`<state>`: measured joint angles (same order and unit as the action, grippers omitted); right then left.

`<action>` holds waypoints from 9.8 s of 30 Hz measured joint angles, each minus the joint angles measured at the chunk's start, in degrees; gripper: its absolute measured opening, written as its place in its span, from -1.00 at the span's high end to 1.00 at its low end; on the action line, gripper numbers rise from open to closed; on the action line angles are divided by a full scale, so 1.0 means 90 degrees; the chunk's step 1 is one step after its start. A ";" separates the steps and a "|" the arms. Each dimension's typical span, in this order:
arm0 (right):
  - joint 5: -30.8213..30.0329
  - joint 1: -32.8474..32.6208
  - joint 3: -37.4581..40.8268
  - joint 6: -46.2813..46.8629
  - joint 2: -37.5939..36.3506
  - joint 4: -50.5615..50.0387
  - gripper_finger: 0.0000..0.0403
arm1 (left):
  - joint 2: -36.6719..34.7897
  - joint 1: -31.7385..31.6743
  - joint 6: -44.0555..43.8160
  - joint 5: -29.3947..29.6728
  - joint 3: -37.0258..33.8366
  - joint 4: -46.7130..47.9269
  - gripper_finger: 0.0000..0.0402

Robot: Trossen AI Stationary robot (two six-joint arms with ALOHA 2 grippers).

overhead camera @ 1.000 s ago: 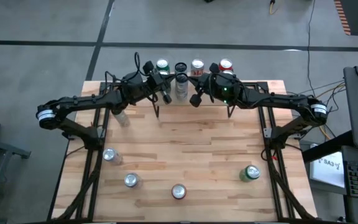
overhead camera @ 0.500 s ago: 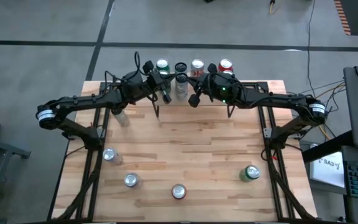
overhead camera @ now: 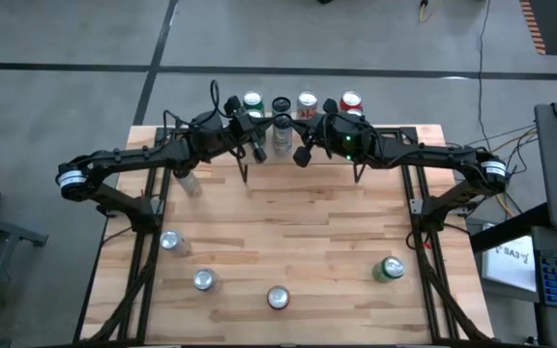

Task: Place canned beverage on shelf
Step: Put the white blue soda can on the shelf aligned with the other white blue soda can, then put the bottom white red soda can on the shelf aligned with the other white red soda can

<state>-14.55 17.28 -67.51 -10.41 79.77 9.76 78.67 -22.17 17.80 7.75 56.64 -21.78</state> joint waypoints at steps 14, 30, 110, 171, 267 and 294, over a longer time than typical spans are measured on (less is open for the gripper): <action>0.0000 0.0000 0.0002 0.0036 0.0002 -0.0004 0.95 | 0.0040 0.0005 -0.0087 -0.0318 -0.0005 -0.0026 1.00; 0.0000 -0.0002 0.0032 0.0063 0.0007 -0.0069 0.95 | 0.0209 0.0038 -0.0276 -0.0275 -0.0015 -0.0010 1.00; -0.0001 -0.0015 -0.1286 0.0886 -0.0397 -0.2791 0.95 | -0.1622 0.0665 -0.0576 -0.1093 -0.0633 0.0826 1.00; 0.2889 -0.2331 -0.1739 0.4958 0.0578 -0.7863 0.95 | -0.2698 0.1509 -0.2809 -0.1316 -0.2220 -0.0238 1.00; -0.1321 -0.5510 -0.1888 0.0597 0.3152 0.0556 0.95 | -0.1480 0.5457 -0.3038 -0.1139 -0.2222 -0.3579 1.00; 0.0175 -0.4286 -0.3861 0.0580 0.4474 -0.0268 0.95 | -0.2621 0.5836 -0.2522 -0.1149 -0.2460 -0.2913 1.00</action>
<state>-12.97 -21.30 -102.25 -5.19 120.03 7.35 55.09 30.35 -4.90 -2.59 34.50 -48.00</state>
